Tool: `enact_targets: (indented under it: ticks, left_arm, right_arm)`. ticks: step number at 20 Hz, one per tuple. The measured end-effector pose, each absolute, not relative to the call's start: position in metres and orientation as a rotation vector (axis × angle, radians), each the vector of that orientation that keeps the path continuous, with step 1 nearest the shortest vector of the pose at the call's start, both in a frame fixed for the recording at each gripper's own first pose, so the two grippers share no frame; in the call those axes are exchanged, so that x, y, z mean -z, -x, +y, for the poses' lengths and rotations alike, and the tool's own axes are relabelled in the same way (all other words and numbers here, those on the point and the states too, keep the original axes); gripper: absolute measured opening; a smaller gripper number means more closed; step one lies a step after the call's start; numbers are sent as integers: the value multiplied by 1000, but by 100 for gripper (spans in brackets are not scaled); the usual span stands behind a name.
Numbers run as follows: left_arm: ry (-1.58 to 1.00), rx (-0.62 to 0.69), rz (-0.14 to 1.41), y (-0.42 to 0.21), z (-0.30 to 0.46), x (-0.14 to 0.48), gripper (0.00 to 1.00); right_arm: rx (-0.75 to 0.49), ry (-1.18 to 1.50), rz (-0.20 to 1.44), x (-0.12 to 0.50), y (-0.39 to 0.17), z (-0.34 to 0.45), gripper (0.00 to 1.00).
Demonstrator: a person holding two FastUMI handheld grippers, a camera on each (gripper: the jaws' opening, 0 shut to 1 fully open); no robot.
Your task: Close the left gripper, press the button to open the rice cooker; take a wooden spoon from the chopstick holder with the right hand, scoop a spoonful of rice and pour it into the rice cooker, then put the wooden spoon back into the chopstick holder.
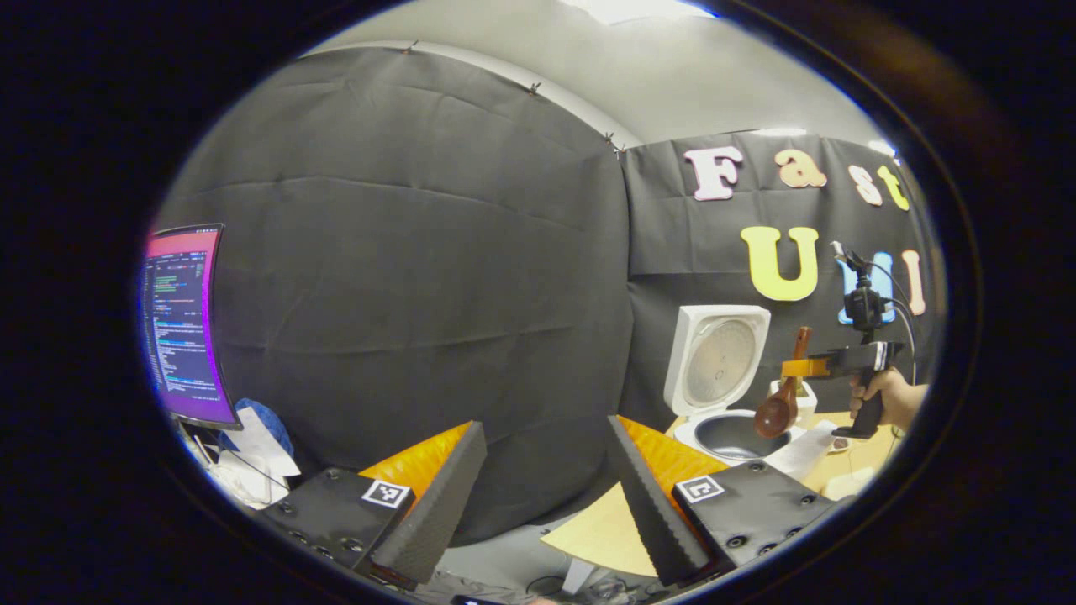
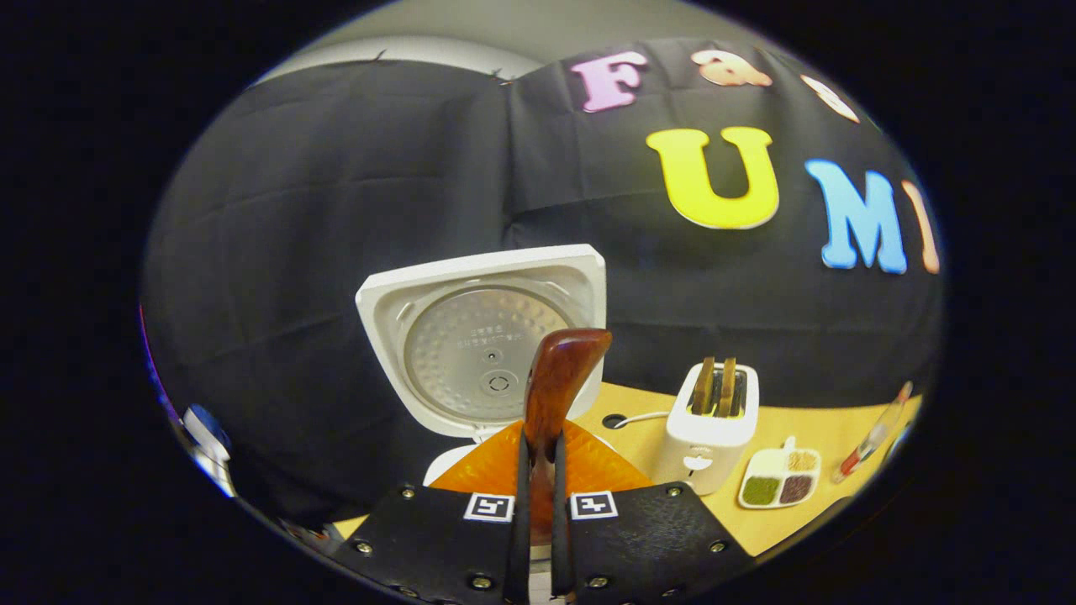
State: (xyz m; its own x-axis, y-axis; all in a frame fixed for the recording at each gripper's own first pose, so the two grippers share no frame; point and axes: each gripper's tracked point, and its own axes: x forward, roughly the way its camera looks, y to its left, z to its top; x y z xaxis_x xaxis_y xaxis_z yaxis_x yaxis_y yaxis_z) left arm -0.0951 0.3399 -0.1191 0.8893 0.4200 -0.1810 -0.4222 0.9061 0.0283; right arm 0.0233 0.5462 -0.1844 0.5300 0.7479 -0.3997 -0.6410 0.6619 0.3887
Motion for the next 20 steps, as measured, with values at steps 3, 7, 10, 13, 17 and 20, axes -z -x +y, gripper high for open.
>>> enact_targets:
  ticks: [3,7,10,13,17,20]
  left_arm:
    - [14,-412,173,90,331,113,99]
    - [32,-370,144,77,315,103,99]
    - [52,-330,121,66,298,94,95]
    - [57,-289,100,51,278,83,95]
    - [69,-239,74,30,248,71,99]
    - [64,-201,68,19,223,66,99]
  right_arm:
    - [-767,-400,645,182,-32,526,10]
    - [-674,-611,702,175,-42,490,10]
    - [-621,-710,720,169,-52,459,10]
    - [-574,-709,690,160,-54,413,10]
    - [-508,-707,646,151,-63,356,10]
    - [-450,-684,621,151,-70,312,10]
